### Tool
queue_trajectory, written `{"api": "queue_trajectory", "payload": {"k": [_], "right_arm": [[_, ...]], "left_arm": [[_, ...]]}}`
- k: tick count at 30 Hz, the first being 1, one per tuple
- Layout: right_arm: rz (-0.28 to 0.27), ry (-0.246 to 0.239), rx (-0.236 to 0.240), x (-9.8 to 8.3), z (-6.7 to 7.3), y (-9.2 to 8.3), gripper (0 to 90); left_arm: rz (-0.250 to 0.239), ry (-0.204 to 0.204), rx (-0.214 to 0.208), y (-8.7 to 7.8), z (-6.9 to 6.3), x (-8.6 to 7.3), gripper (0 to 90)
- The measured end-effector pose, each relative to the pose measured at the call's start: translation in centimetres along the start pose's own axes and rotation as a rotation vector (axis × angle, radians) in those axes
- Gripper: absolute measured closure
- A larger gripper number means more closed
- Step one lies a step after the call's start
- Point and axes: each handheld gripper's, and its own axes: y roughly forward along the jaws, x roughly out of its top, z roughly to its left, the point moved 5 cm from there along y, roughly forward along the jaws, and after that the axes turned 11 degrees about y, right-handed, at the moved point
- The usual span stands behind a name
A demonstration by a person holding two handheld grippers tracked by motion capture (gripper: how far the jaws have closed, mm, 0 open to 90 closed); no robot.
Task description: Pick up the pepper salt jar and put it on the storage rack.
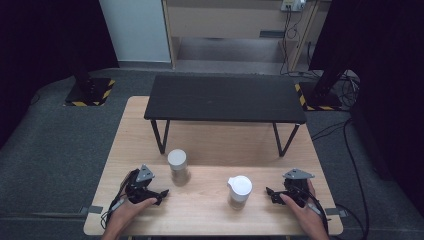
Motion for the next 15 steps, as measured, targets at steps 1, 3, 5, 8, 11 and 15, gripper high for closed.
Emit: {"api": "queue_trajectory", "payload": {"k": [1,3,5,8,11,15], "right_arm": [[0.0,0.0,0.0,0.0,0.0,0.0,1.6],[0.0,0.0,0.0,0.0,0.0,0.0,1.6],[0.0,0.0,0.0,0.0,0.0,0.0,1.6],[0.0,0.0,0.0,0.0,0.0,0.0,1.6],[0.0,0.0,0.0,0.0,0.0,0.0,1.6],[0.0,0.0,0.0,0.0,0.0,0.0,1.6]], "left_arm": [[0.0,0.0,0.0,0.0,0.01,0.0,0.0],[0.0,0.001,-0.001,0.0,0.02,0.0,0.0],[0.0,0.0,-0.001,0.0,0.02,0.0,0.0],[-0.002,0.001,-0.004,0.0,0.11,-0.01,0.0],[-0.001,-0.001,-0.003,0.02,0.15,0.03,0.0],[-0.01,-0.009,0.004,-0.1,0.23,0.05,1.2]]}}
